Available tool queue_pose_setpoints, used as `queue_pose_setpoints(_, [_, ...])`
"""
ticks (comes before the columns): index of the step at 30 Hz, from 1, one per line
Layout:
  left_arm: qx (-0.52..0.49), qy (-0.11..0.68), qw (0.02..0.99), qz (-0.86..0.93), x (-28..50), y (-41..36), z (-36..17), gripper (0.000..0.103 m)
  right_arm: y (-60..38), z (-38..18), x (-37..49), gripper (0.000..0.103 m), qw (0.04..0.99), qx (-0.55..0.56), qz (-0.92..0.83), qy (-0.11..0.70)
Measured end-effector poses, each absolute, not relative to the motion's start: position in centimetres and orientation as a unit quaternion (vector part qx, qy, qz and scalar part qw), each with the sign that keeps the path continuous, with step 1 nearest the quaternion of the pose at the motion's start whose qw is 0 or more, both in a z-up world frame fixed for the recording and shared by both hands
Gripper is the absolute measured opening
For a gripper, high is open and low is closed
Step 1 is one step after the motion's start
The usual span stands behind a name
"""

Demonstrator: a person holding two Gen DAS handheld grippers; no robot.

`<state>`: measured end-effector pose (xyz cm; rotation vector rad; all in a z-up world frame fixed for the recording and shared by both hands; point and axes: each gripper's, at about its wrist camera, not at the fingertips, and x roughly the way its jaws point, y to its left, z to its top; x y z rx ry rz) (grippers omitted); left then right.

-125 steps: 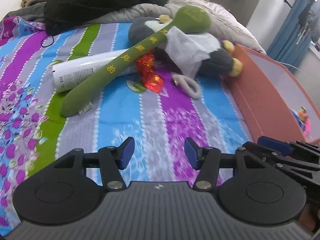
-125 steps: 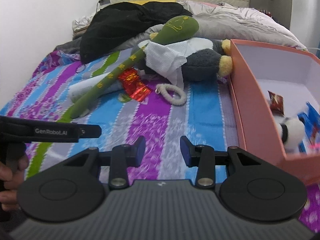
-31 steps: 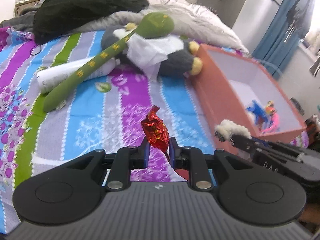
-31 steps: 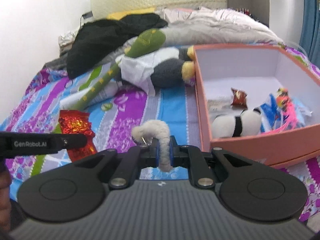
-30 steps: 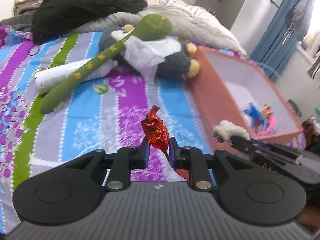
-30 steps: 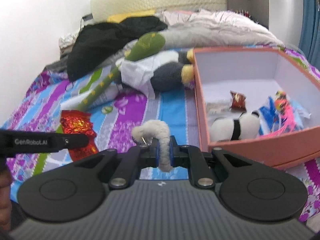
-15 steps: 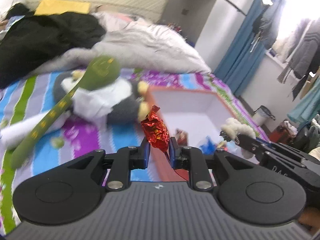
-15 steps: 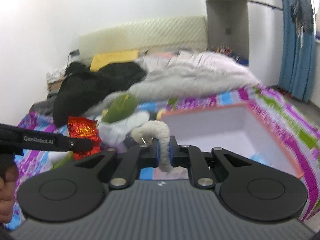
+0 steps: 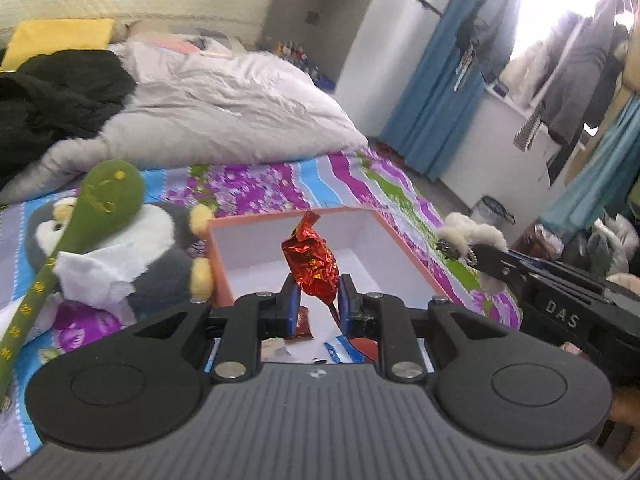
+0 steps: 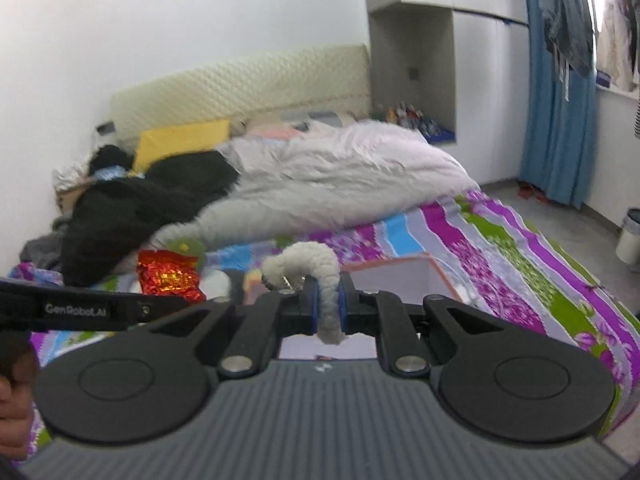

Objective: Organize soft objects
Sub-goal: 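Carry the hair tie and red candy over the orange box with both tools, then open both tools to drop the hair tie and candy into the box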

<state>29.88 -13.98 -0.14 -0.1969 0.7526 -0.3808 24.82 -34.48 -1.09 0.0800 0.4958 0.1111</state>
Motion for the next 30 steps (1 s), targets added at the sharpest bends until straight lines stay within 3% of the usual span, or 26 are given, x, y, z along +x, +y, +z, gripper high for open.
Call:
queue_pose_setpoints(15, [-0.018, 0.487, 0.845, -0.220, 37.1, -22.2, -9.3, 0.023, -38.8, -10.6, 30.0, 0.013, 0.914, 0.070, 0.008, 0.400])
queue_pose_setpoints(24, [-0.001, 0.528, 0.821, -0.216, 38.9, -23.5, -13.2, 0.023, -39.9, -14.1, 30.0, 0.015, 0.895, 0.078, -0.007, 0.440])
queue_pose_setpoints(27, [-0.004, 0.532, 0.821, -0.209, 39.0, -23.3, -13.3, 0.035, -39.9, -14.4, 30.0, 0.017, 0.893, 0.077, -0.007, 0.443])
queue_pose_setpoints(28, [0.000, 0.533, 0.821, -0.207, 38.9, -23.3, -13.3, 0.043, -40.0, -14.3, 29.9, 0.022, 0.892, 0.077, -0.008, 0.445])
queue_pose_setpoints(30, [0.011, 0.521, 0.829, -0.205, 38.5, -23.2, -12.9, 0.045, -40.1, -14.3, 29.8, 0.033, 0.893, 0.076, -0.008, 0.445])
